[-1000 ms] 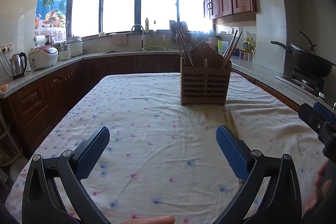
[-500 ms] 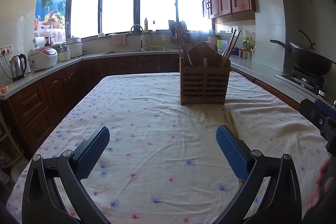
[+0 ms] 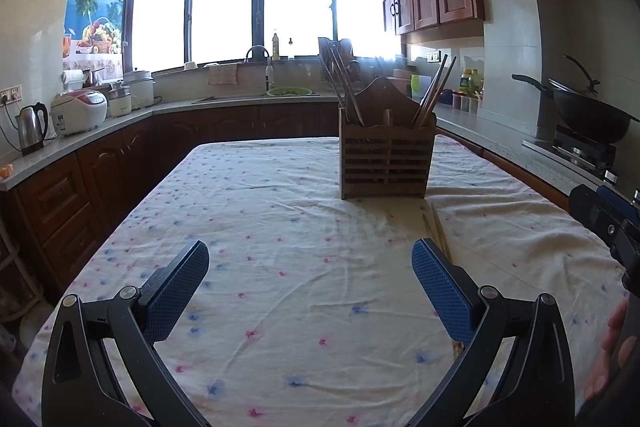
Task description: Organize utensils
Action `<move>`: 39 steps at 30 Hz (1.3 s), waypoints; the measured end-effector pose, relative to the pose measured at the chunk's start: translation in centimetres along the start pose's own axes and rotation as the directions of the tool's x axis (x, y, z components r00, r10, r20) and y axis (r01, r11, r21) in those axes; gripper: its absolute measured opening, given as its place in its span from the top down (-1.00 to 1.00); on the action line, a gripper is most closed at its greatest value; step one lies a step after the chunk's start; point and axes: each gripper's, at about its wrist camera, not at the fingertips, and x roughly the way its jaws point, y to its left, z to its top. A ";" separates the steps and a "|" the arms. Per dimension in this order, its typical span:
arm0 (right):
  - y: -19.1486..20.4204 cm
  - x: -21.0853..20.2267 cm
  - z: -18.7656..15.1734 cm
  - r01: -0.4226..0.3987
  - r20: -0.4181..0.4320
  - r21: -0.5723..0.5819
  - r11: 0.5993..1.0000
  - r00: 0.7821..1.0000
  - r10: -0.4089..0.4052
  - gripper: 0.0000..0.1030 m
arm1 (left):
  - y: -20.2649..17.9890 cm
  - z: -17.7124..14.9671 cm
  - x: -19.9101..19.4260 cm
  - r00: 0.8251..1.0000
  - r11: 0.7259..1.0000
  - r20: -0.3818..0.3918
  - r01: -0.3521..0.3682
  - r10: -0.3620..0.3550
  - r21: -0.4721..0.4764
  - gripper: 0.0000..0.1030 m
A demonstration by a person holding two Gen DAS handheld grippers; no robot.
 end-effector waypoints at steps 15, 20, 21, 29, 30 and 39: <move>0.0 0.1 0.2 -0.007 0.000 -0.001 1.000 1.000 0.007 -1.00 | -0.1 0.0 0.3 1.000 1.000 -0.008 0.011 -0.011 0.000 -1.00; 0.2 0.1 0.2 -0.009 0.000 -0.001 1.000 1.000 0.009 -1.00 | -0.1 0.0 0.6 1.000 1.000 -0.011 0.013 -0.013 -0.001 -1.00; 0.1 0.1 0.2 -0.008 0.000 -0.001 1.000 1.000 0.008 -1.00 | -0.1 0.0 0.6 1.000 1.000 -0.011 0.013 -0.013 -0.001 -1.00; 0.2 0.1 0.2 -0.008 0.000 0.001 1.000 1.000 0.008 -1.00 | 0.0 -0.1 0.6 1.000 1.000 -0.014 0.013 -0.013 -0.006 -1.00; 0.2 0.1 0.2 -0.008 -0.001 0.001 1.000 1.000 0.008 -1.00 | 0.0 -0.1 0.6 1.000 1.000 -0.015 0.014 -0.014 -0.006 -1.00; 0.2 0.1 0.2 -0.008 0.000 0.000 1.000 1.000 0.008 -1.00 | 0.0 -0.1 0.6 1.000 1.000 -0.018 0.015 -0.016 -0.006 -1.00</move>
